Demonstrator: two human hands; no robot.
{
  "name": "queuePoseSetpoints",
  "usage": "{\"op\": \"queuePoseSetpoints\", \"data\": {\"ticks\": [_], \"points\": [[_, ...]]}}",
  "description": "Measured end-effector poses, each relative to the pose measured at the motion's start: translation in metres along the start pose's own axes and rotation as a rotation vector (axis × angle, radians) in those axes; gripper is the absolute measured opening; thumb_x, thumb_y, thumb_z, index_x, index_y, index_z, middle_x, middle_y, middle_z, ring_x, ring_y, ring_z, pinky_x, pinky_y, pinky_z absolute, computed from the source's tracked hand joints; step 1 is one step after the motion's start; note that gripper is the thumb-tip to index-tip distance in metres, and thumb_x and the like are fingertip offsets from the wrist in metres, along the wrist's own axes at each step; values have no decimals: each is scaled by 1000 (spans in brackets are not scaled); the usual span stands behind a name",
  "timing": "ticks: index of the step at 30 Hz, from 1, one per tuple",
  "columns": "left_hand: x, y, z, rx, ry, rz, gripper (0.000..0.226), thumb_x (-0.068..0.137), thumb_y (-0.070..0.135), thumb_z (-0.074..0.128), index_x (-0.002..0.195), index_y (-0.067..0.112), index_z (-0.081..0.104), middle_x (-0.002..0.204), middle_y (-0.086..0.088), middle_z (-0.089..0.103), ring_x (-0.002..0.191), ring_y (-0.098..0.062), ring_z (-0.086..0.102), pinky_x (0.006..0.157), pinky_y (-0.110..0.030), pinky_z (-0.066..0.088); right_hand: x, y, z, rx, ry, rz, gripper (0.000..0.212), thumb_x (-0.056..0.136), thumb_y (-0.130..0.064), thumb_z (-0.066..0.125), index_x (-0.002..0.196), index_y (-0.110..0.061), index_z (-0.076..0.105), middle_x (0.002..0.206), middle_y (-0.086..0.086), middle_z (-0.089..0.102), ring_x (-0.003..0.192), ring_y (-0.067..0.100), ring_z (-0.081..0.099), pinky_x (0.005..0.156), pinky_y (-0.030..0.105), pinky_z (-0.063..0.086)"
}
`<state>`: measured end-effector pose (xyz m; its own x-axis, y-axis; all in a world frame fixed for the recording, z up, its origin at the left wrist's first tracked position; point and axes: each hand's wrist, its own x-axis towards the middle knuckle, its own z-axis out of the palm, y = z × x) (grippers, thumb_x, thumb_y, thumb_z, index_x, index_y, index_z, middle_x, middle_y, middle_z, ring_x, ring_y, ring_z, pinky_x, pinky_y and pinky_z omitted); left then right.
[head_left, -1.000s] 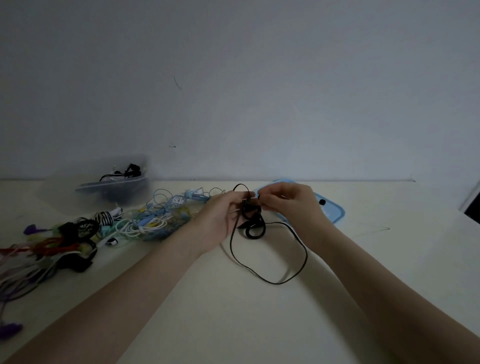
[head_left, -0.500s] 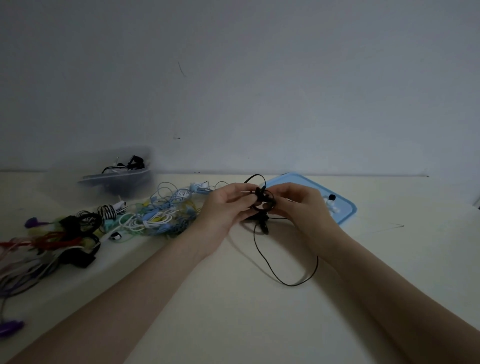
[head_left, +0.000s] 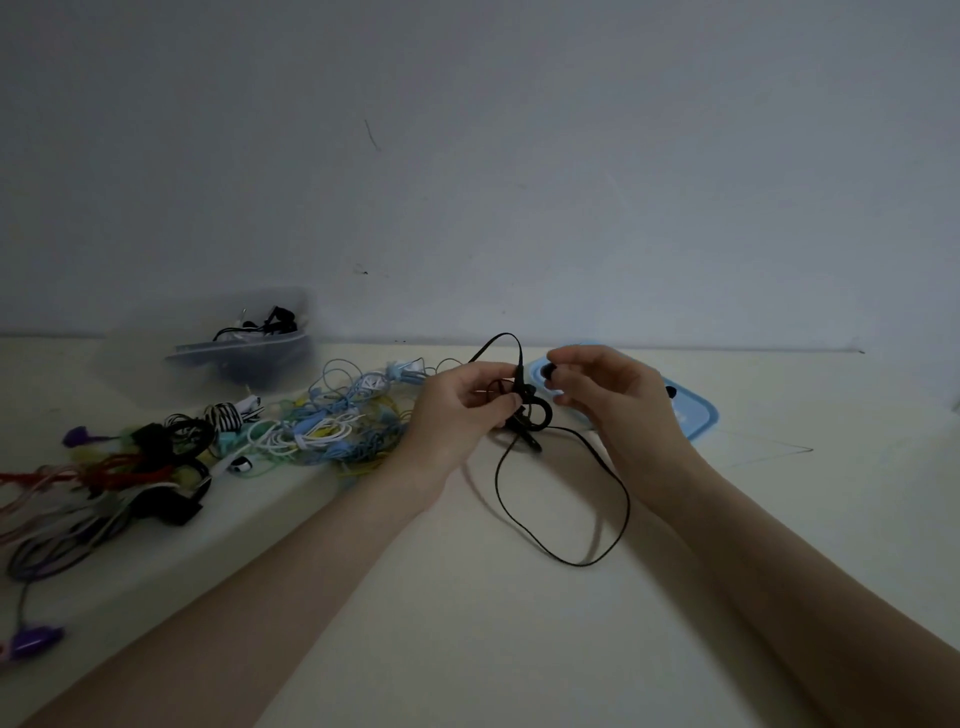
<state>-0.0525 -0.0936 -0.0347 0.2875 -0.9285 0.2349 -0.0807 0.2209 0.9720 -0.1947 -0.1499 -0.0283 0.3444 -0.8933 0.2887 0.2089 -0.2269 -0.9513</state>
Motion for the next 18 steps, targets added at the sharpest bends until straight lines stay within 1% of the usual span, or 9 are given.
{"op": "queuePoseSetpoints", "data": {"ticks": [2, 4, 5, 7, 10, 14, 18], "points": [[0, -1, 1, 11, -1, -4, 26, 82, -3, 63, 91, 21, 66, 87, -4, 68, 76, -9, 63, 66, -13, 51, 0, 1, 0, -16, -25, -5, 22, 83, 7, 59, 83, -13, 68, 77, -2, 68, 74, 10, 64, 71, 20, 51], [1, -1, 1, 19, 9, -7, 22, 82, -3, 63, 94, 16, 67, 85, -9, 67, 74, -14, 61, 62, -14, 50, -1, 3, 0, -59, -48, -9, 22, 83, 7, 59, 82, -13, 68, 76, -3, 69, 75, 10, 65, 72, 22, 52], [1, -1, 2, 16, 18, -11, 20, 82, -3, 63, 91, 15, 66, 82, -8, 67, 72, -14, 61, 60, -14, 49, -2, 3, 0, -68, -57, -10, 22, 84, 7, 59, 81, -13, 69, 76, -4, 70, 75, 11, 65, 73, 23, 52], [2, -1, 1, 4, 28, -19, 20, 82, -3, 63, 85, 17, 66, 79, -4, 66, 66, -6, 62, 57, -13, 48, -2, 3, 0, -58, -75, -9, 21, 84, 6, 59, 82, -12, 70, 79, -1, 71, 77, 12, 65, 74, 23, 51], [1, -1, 1, -4, 21, -40, 18, 83, -1, 63, 83, 18, 64, 78, 0, 66, 62, 1, 61, 56, -13, 47, -2, 3, 0, 1, -92, 14, 21, 85, 5, 58, 82, -11, 71, 81, 3, 71, 76, 14, 65, 74, 21, 51], [2, 1, 2, -21, 33, -57, 16, 84, 1, 62, 82, 17, 61, 78, -1, 66, 62, -3, 60, 55, -14, 48, -1, 3, -1, 102, -95, 49, 30, 85, 5, 57, 74, -16, 75, 82, 2, 71, 79, 14, 66, 75, 22, 51], [1, 0, 1, -28, 48, -57, 18, 84, -3, 61, 81, 15, 61, 77, -3, 65, 62, -6, 61, 57, -14, 50, -3, 2, 0, 103, -122, 95, 27, 84, 4, 58, 75, -14, 75, 82, 5, 71, 82, 17, 64, 81, 23, 54]]}}
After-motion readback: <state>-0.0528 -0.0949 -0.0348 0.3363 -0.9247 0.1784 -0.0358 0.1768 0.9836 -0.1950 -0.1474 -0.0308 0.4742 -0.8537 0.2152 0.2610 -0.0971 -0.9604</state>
